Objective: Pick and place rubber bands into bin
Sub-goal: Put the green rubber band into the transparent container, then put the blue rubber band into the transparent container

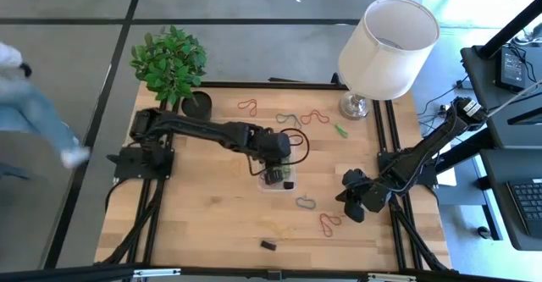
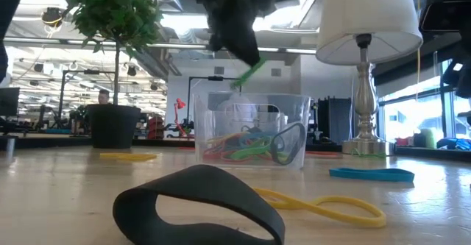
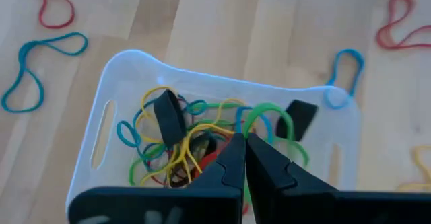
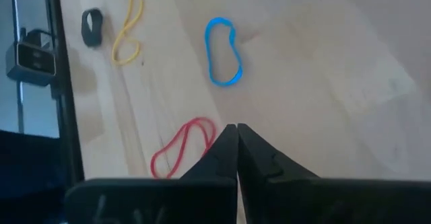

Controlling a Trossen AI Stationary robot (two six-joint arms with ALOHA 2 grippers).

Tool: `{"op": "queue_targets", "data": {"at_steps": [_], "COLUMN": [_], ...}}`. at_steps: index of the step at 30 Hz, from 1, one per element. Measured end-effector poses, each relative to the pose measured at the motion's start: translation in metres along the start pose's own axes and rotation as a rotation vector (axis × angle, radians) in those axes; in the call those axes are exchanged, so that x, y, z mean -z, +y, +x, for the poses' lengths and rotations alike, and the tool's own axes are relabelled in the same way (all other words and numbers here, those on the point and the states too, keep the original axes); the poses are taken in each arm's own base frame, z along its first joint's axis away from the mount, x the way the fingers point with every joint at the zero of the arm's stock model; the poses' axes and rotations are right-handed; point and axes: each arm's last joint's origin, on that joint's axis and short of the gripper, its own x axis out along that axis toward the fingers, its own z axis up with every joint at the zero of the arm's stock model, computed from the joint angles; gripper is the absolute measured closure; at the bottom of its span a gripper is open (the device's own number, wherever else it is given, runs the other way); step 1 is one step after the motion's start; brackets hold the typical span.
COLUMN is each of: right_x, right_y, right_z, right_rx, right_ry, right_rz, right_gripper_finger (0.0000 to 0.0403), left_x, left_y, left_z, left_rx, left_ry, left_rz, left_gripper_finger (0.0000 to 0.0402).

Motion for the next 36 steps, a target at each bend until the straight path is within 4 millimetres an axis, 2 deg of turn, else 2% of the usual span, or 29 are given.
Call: {"op": "queue_targets", "data": {"at_steps": [7,12,21,28,32,36], "right_x": [-0.001,-0.001,-0.001,-0.001,-0.003,-0.006], "right_y": [-0.002,-0.003,-0.003,-0.003,-0.004,-0.005], "right_z": [0.000,0.000,0.000,0.000,0.000,0.000], "right_rx": [0.047,0.054,0.059,0.054,0.071,0.103], "right_ry": [-0.061,-0.063,-0.061,-0.066,-0.110,-0.183], "right_rz": [-0.008,-0.010,-0.012,0.028,0.067,0.073], "right_gripper_finger": [0.0402,0.0402,0.0402,0.0402,0.0391,0.0374], "left_x": [0.001,0.002,0.004,-0.003,-0.002,0.007], "left_y": [0.008,0.010,0.012,0.022,0.032,0.045], "left_z": [0.022,0.029,0.034,0.004,-0.026,-0.054], "left_rx": [-0.019,-0.022,0.015,-0.003,-0.035,-0.085], "left_ry": [0.043,0.059,0.087,0.023,0.022,0.078], "left_rz": [0.038,0.050,0.036,0.038,0.010,0.008], "left_gripper_finger": [0.0398,0.0394,0.0315,0.0278,0.0281,0.0301]}}
